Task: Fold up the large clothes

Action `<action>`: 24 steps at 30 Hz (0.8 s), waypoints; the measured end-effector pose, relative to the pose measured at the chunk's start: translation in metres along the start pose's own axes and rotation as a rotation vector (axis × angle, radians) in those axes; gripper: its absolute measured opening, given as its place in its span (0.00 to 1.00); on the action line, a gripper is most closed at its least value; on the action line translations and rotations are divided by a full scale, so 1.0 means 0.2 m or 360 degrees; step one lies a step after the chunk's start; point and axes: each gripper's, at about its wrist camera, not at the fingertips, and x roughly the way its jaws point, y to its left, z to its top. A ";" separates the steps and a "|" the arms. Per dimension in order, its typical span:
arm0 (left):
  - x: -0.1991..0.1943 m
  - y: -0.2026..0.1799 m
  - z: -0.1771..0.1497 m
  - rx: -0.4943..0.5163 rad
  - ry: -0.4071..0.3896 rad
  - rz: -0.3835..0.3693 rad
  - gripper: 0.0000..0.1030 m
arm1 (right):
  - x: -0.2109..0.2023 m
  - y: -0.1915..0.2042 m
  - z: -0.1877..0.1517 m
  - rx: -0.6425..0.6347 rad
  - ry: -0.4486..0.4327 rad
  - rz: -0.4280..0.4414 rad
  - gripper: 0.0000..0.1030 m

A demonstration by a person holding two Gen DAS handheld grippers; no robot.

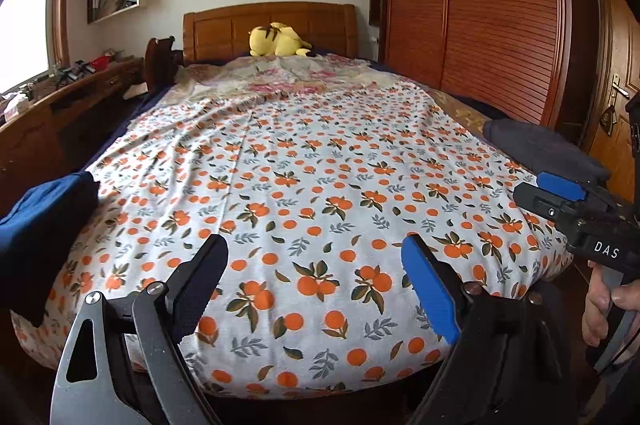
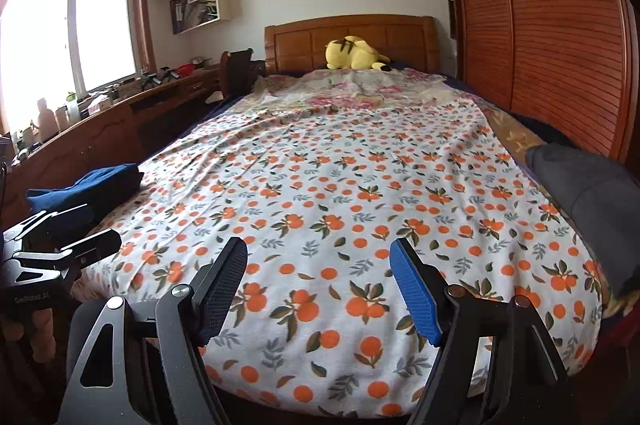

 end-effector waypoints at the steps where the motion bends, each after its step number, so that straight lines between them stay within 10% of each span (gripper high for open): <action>1: -0.03 0.00 0.01 0.0003 -0.0017 0.0010 0.86 | -0.01 0.01 0.01 -0.0006 -0.0013 0.0005 0.73; 24: -0.44 0.09 0.17 -0.0090 -0.0389 0.0156 0.86 | -0.36 0.13 0.04 -0.0101 -0.0328 0.0021 0.73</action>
